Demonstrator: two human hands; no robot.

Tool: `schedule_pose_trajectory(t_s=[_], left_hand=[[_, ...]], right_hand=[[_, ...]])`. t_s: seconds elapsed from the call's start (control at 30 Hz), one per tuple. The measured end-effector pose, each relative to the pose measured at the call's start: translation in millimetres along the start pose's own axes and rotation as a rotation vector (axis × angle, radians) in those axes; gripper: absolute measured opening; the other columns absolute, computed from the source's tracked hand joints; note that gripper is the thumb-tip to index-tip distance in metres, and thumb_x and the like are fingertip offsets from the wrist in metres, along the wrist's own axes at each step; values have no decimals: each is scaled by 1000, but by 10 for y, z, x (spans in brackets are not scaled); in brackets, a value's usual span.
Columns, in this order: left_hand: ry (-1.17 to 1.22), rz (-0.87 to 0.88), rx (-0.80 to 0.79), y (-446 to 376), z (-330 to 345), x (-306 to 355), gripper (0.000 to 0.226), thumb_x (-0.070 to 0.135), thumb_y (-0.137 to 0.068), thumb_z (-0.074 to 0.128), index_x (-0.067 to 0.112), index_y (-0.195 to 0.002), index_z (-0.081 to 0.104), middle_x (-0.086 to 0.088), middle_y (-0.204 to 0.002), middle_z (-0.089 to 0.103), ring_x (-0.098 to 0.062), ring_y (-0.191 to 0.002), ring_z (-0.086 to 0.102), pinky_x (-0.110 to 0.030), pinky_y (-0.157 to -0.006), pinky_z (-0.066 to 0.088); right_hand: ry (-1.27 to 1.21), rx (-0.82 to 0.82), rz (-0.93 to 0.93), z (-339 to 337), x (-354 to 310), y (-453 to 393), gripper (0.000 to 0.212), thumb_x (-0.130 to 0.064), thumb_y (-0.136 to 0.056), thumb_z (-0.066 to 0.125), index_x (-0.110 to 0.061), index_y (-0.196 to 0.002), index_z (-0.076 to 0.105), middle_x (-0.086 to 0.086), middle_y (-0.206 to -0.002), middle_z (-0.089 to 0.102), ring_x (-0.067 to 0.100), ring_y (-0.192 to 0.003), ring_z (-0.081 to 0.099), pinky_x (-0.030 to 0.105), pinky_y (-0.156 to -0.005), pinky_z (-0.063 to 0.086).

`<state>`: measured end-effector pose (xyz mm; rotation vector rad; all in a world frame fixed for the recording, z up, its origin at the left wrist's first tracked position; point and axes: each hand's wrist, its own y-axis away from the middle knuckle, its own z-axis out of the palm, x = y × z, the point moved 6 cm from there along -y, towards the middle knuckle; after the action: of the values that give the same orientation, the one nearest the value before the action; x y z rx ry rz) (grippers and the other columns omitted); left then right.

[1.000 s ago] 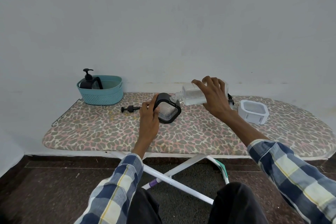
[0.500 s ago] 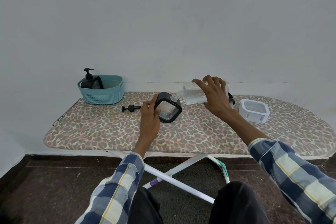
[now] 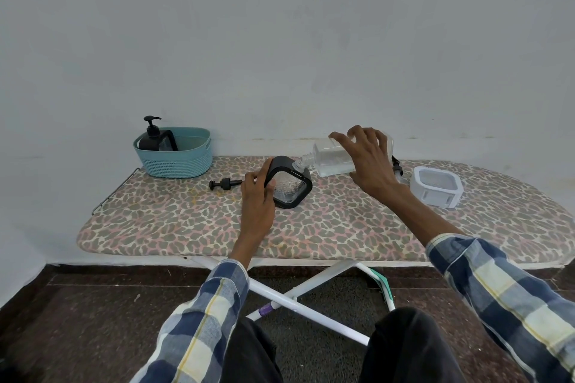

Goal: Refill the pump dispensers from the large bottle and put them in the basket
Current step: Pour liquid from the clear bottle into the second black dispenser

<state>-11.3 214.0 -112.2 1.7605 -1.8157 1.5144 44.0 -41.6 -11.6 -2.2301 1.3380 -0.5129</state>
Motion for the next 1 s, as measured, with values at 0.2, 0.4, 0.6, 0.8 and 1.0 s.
schedule_pose_trajectory(t_s=[0.2, 0.4, 0.6, 0.8, 1.0], left_hand=[[-10, 15, 5, -2, -7, 13, 51, 34, -116, 37, 37, -167, 33, 2, -126, 40, -20, -119, 43, -28, -97, 34], [-19, 19, 11, 14, -19, 27, 52, 42, -115, 34, 37, -167, 34, 1, -127, 40, -17, -119, 41, -27, -98, 33], [-28, 18, 13, 17, -32, 55, 49, 39, -116, 35, 38, -166, 34, 1, -126, 40, -19, -119, 42, -22, -94, 31], [-39, 15, 9, 5, -9, 12, 51, 43, -116, 34, 37, -166, 35, -1, -128, 41, -22, -120, 43, -29, -98, 34], [-37, 15, 8, 11, -14, 27, 54, 47, -114, 31, 37, -167, 34, -2, -130, 42, -21, -120, 43, -29, -98, 34]], right_hand=[[6, 7, 0, -3, 6, -3, 108, 8, -51, 85, -30, -145, 48, 6, -128, 48, 32, -121, 48, 44, -112, 26], [5, -2, 6, 16, 12, -1, 108, 8, -52, 84, -31, -146, 47, 6, -129, 48, 31, -122, 47, 44, -112, 26], [2, 3, 6, 17, 7, 1, 108, 9, -52, 84, -32, -146, 47, 5, -128, 47, 30, -122, 47, 44, -112, 27], [7, 10, 6, 3, 5, 8, 109, 9, -51, 84, -31, -146, 47, 5, -128, 47, 30, -122, 47, 44, -112, 27], [9, 19, 8, -1, 0, 14, 110, 9, -50, 85, -31, -145, 47, 5, -127, 48, 30, -121, 47, 43, -111, 26]])
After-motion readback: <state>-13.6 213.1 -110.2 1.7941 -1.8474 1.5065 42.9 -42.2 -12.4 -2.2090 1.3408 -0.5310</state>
